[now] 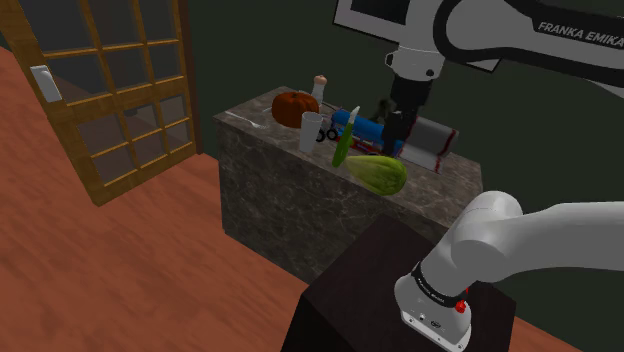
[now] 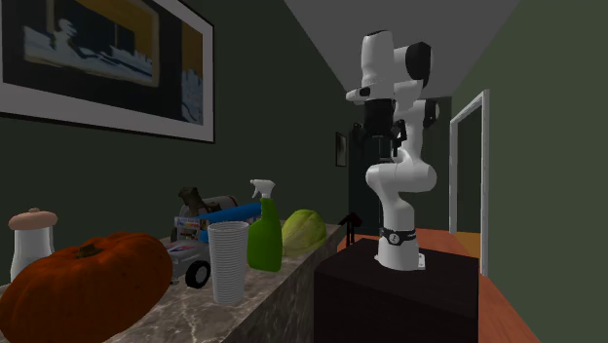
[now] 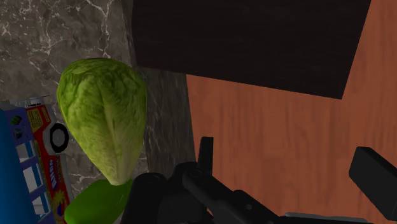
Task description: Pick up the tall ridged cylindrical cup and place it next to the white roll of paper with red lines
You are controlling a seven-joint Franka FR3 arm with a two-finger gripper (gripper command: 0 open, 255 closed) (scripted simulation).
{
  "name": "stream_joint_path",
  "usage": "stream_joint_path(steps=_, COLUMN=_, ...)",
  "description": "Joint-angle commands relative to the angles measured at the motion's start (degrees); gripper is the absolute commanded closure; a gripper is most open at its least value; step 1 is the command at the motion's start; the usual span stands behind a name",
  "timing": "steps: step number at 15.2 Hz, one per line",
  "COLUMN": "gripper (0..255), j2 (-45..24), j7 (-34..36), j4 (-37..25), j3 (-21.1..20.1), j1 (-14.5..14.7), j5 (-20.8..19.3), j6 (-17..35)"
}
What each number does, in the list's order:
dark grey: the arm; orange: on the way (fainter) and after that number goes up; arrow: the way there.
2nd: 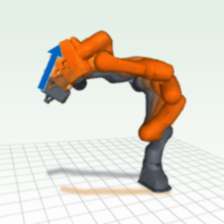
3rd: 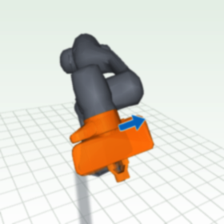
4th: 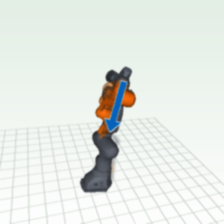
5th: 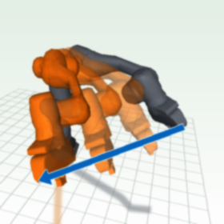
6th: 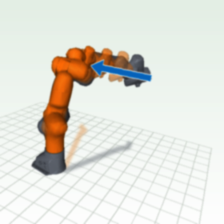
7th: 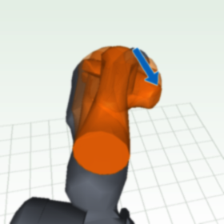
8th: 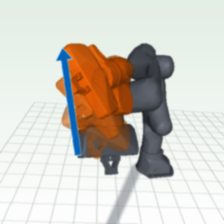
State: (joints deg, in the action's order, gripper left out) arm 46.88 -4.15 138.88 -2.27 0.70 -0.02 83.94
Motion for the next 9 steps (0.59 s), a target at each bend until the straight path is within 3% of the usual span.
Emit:
stream_joint_path(steps=1, gripper=0, j2=0.0, j7=0.0, j4=0.0, j3=0.0, j1=0.0, j5=0.0, j6=0.0)
stream_joint_path(steps=9, gripper=0, j2=-15.2, j7=3.8, j4=-3.5, j3=0.0, j1=-2.7, j5=-1.2, j6=14.0)
